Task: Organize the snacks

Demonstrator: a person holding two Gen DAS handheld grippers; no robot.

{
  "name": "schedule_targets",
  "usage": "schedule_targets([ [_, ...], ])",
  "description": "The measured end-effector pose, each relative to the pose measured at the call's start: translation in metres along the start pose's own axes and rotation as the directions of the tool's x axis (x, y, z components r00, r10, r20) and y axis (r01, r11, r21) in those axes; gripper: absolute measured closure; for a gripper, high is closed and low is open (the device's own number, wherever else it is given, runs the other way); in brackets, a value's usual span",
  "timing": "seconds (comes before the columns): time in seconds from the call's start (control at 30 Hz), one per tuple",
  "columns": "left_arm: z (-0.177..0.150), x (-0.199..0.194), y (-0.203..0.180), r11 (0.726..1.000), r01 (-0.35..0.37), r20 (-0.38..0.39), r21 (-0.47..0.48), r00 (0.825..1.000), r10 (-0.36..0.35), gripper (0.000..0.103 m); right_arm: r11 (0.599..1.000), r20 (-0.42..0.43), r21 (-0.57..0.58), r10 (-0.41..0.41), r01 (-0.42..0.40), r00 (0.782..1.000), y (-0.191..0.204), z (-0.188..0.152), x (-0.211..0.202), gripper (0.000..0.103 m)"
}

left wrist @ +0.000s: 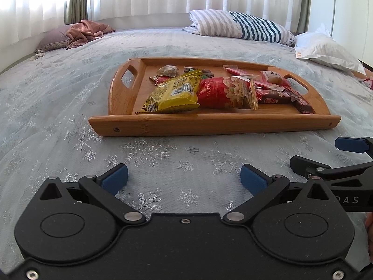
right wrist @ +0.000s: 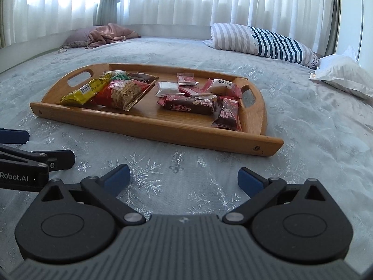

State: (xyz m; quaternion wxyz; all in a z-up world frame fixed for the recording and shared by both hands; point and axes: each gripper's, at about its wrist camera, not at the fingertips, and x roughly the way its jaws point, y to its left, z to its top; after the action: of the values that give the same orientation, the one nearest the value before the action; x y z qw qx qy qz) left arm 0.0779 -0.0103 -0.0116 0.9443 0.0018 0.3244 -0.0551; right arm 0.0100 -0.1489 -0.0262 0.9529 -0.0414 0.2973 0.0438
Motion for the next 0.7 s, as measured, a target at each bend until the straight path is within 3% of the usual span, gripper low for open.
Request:
schedule_targets([
  [0.7,-0.0005,0.0016,-0.0007,1.0,-0.014,0.001,0.002,1.0,0.014,0.0,1.0,-0.006,0.001,0.003,-0.003,1.0,-0.0018,0.0,0.0018,0.0],
])
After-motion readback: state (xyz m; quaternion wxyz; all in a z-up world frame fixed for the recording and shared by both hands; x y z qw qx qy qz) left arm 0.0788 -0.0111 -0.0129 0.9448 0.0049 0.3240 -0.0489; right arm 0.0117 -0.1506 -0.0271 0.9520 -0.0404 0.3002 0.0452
